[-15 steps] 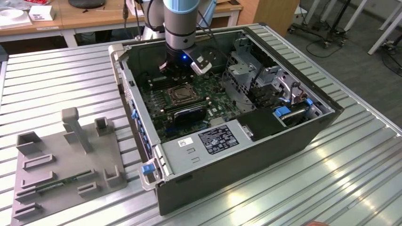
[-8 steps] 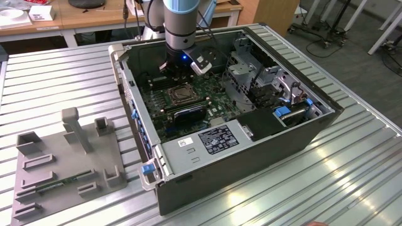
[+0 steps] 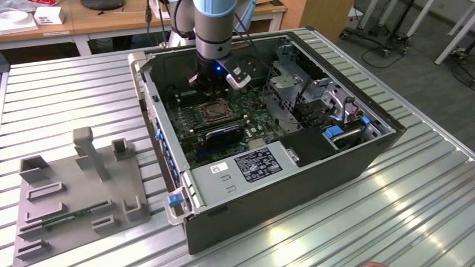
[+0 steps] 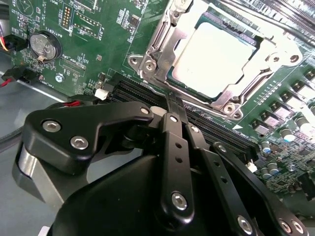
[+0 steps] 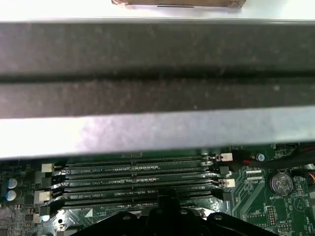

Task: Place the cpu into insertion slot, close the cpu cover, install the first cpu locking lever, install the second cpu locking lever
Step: 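Install the first cpu locking lever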

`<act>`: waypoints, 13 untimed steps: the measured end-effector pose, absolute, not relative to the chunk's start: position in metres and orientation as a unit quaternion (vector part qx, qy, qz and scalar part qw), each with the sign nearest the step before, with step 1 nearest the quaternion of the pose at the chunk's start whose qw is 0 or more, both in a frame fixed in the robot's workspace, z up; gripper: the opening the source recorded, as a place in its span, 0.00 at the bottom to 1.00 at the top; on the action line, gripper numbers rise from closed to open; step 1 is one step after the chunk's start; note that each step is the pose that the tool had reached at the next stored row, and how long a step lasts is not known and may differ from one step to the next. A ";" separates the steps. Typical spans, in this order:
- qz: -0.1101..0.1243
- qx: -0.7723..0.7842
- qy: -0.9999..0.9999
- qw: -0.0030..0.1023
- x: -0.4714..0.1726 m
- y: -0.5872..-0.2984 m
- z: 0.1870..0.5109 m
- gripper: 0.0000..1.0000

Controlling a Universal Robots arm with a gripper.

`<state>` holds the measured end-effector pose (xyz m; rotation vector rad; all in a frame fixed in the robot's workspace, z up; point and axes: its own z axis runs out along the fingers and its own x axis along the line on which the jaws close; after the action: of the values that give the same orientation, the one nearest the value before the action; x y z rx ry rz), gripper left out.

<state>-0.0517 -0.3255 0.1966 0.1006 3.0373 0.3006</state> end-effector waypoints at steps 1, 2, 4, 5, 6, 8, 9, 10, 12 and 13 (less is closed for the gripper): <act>0.098 0.033 0.994 0.044 -0.052 -0.326 0.197 0.10; 0.098 0.033 0.994 0.044 -0.052 -0.326 0.197 0.10; 0.098 0.033 0.994 0.044 -0.052 -0.326 0.197 0.10; 0.098 0.033 0.994 0.044 -0.052 -0.326 0.197 0.10; 0.098 0.033 0.994 0.044 -0.052 -0.326 0.197 0.10; 0.098 0.033 0.994 0.044 -0.052 -0.327 0.197 0.10; 0.098 0.033 0.994 0.044 -0.052 -0.327 0.197 0.10; 0.098 0.033 0.994 0.044 -0.052 -0.327 0.197 0.10; 0.098 0.033 0.994 0.044 -0.052 -0.327 0.197 0.10; 0.098 0.033 0.994 0.044 -0.052 -0.327 0.197 0.10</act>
<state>-0.0517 -0.3272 0.1966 0.1003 3.0374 0.2994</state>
